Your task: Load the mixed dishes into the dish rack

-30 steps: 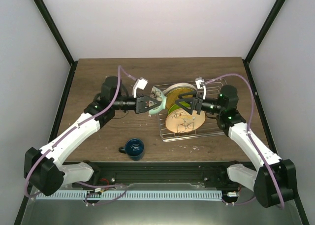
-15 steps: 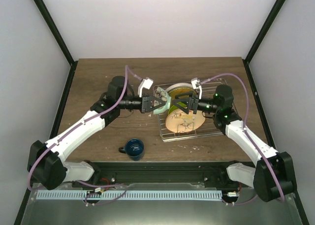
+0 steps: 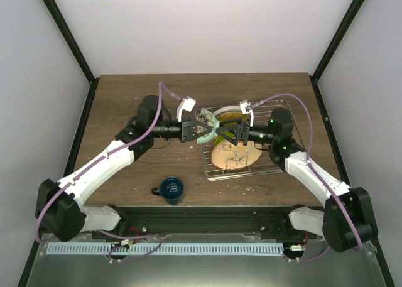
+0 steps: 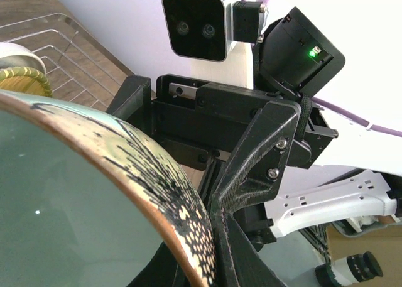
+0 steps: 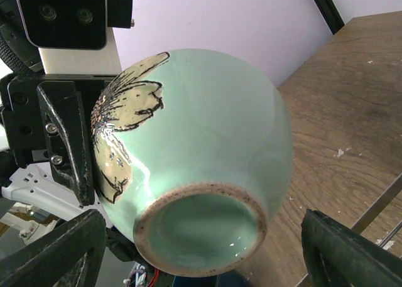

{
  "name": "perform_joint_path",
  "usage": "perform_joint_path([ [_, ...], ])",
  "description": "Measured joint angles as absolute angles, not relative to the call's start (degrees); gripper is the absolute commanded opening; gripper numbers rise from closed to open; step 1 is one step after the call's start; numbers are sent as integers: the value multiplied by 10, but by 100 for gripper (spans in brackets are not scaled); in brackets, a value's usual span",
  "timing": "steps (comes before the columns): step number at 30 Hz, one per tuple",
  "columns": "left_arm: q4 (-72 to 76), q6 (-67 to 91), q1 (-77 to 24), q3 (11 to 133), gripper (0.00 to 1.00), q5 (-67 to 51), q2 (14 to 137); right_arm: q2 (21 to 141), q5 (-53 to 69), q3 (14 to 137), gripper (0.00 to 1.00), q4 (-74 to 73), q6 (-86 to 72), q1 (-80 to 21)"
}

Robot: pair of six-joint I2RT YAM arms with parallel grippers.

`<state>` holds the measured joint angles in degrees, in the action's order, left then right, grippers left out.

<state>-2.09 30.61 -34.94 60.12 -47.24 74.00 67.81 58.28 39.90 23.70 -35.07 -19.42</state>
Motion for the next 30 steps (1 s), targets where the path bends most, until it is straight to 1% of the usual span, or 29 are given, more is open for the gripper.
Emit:
perform_joint_path([
  [5,-13,314,-350,603,0,-473,744,687,583,399,85,254,-358,-201],
  [7,-7,315,-350,603,0,-476,746,690,583,399,83,260,-360,-203],
  [11,2,318,-350,603,0,-477,748,693,583,399,82,271,-363,-206],
  [19,9,324,-350,605,0,-481,752,696,580,399,71,284,-369,-209],
  [27,13,327,-346,608,0,-481,759,696,569,399,65,287,-369,-207],
  [30,18,328,-345,608,0,-485,760,696,570,399,64,289,-369,-205],
])
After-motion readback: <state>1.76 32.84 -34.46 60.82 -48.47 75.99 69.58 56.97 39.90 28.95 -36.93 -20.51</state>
